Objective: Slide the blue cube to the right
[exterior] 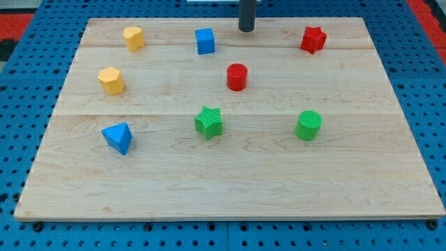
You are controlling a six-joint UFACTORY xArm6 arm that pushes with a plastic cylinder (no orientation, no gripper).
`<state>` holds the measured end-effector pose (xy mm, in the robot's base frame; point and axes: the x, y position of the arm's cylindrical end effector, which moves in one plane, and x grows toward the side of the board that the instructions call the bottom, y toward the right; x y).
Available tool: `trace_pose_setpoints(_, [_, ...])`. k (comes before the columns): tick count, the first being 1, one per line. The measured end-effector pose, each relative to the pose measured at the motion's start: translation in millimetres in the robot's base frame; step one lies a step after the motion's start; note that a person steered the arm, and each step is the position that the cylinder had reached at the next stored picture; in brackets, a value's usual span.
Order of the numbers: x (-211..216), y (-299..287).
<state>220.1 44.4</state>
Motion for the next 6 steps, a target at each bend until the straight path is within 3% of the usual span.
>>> trace_pose_setpoints(2, [45.4, -1.4])
trace_pose_setpoints(3, [45.1, -8.3])
trace_pose_setpoints(5, [39.4, -83.6])
trace_pose_setpoints(6, [39.4, -87.3])
